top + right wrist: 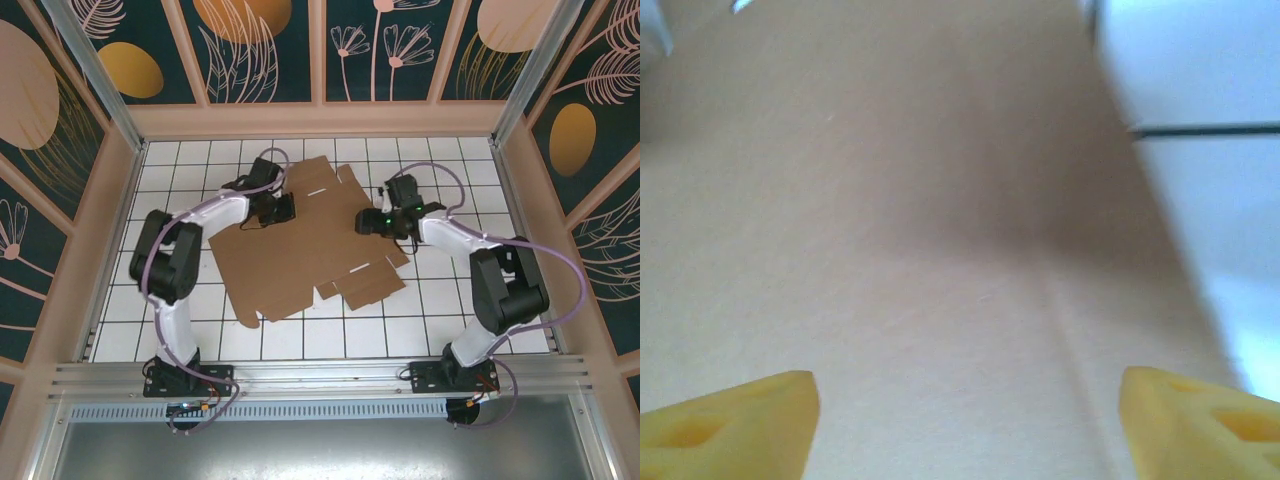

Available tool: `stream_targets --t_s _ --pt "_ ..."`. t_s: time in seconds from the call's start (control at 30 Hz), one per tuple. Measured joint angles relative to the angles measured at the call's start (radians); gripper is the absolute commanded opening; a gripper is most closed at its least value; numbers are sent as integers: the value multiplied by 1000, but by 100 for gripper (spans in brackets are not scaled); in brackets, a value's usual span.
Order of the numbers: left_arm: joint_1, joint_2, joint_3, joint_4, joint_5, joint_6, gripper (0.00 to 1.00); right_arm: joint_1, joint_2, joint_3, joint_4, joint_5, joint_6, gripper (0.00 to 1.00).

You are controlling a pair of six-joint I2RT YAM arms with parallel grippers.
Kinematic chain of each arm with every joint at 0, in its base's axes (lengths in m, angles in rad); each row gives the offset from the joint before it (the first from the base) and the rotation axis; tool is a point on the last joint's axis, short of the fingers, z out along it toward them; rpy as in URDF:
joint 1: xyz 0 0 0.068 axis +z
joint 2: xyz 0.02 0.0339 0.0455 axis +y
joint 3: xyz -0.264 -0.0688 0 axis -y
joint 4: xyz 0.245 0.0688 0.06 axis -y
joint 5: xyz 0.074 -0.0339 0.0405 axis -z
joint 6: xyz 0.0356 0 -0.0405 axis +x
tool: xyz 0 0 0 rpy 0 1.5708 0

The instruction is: Fold the paper box

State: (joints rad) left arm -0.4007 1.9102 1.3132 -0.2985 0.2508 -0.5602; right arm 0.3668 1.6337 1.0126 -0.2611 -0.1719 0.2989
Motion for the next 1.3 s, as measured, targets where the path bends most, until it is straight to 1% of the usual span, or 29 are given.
stream_targets --t_s 0.1,0.2,0.27,0.43,0.63,0.83,1.0,1.1,1.2,1.3 --pt "25 -102 -90 44 28 -35 0 -40 11 0 -10 50 0 90" --pt "42 -114 -154 73 33 -52 0 -46 21 -19 -12 87 8 94" --pt "46 -100 -194 78 37 -60 0 -56 17 -56 -4 82 23 95" --pt "45 -35 -229 79 39 -66 0 -129 -13 -162 4 8 58 94" --pt "50 -18 -228 90 40 -63 0 -197 -98 -285 102 -142 103 92" --pt "51 8 -193 89 32 -38 0 -269 -113 -358 236 -303 177 82" --pt "52 14 -183 90 18 -13 0 -274 -101 -406 331 -499 278 74" --pt "52 15 -180 90 10 -2 0 -274 -60 -406 394 -575 313 69" --pt "52 15 -180 90 4 10 0 -273 -32 -402 399 -586 308 64" --pt "52 15 -179 90 -1 18 0 -269 -31 -392 393 -562 288 51"
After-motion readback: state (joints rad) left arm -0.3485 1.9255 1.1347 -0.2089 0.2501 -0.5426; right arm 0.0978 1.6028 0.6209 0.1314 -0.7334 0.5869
